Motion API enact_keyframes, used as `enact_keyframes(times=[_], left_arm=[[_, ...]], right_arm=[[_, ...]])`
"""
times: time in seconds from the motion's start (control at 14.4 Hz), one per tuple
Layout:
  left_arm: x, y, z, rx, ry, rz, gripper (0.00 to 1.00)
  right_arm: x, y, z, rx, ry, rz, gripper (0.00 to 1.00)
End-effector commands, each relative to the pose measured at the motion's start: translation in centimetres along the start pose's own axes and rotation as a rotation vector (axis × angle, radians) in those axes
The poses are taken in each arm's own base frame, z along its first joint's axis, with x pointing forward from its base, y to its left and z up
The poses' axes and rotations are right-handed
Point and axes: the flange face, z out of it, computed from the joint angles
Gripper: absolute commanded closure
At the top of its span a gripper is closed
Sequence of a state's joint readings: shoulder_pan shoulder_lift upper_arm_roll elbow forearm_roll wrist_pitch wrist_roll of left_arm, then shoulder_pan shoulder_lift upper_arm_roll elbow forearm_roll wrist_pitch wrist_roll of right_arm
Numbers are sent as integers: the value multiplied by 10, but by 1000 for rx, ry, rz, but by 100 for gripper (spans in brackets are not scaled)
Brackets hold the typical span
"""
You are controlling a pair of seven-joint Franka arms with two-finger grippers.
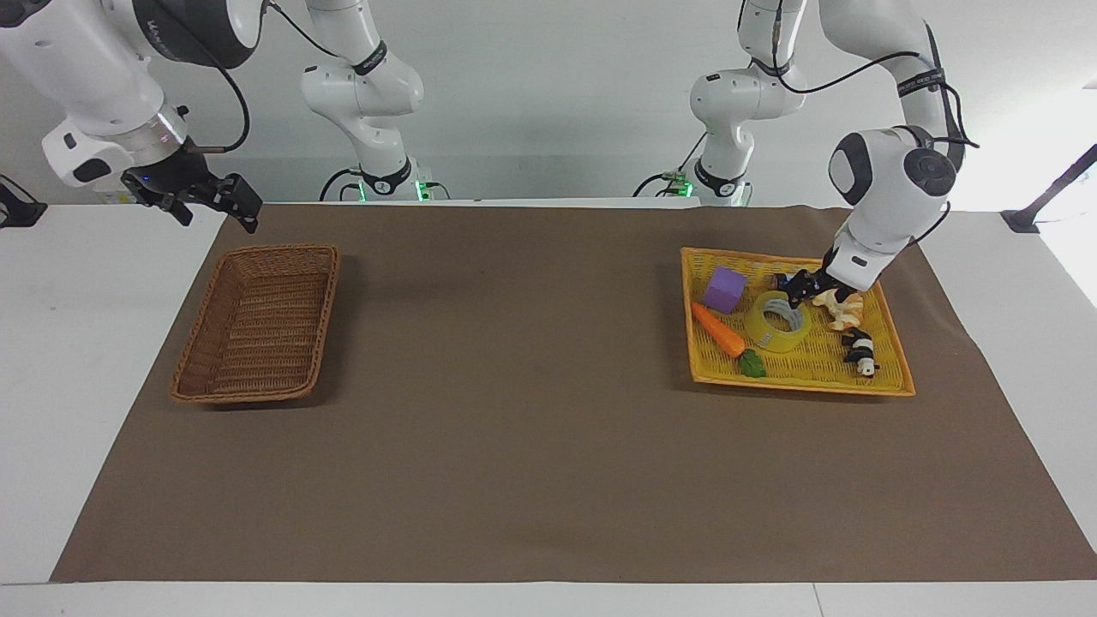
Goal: Move tape to another basket
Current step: 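Lower the left gripper into the yellow basket over the tape roll, then close the left gripper on the rim of the yellow tape roll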
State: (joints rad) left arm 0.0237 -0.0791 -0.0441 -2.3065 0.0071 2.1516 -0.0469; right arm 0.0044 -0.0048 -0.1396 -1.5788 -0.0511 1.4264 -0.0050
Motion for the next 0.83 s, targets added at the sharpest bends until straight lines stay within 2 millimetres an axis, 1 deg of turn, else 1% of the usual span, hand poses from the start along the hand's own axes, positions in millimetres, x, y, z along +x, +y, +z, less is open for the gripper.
enact_keyframes(times=[0.0,0.07,0.21,0.35,0.42,0.49,0.55,0.62,0.69,0.76], left_arm=[[1,-2,12,-9,26,9,5],[1,0,18,-9,40,15,6],[-9,-2,28,-8,22,19,7],[-9,-2,28,-9,45,22,7],[-10,-2,30,-8,40,22,12],[-11,-2,32,-8,36,22,20],[-10,0,37,-8,33,26,24],[-10,1,41,-9,39,35,24],[-10,2,49,-9,37,43,24],[-12,0,52,-9,36,40,24]], right_arm=[[-6,1,0,1,-8,-20,0],[-6,1,0,1,-8,-20,0],[-6,2,0,2,-6,-20,0],[-6,2,0,2,-6,-20,0],[-6,2,0,2,-6,-20,0],[-6,1,0,1,-8,-20,0],[-6,1,0,1,-8,-20,0],[-6,1,0,1,-8,-20,0],[-6,2,0,2,-6,-20,0],[-6,1,0,1,-6,-20,0]])
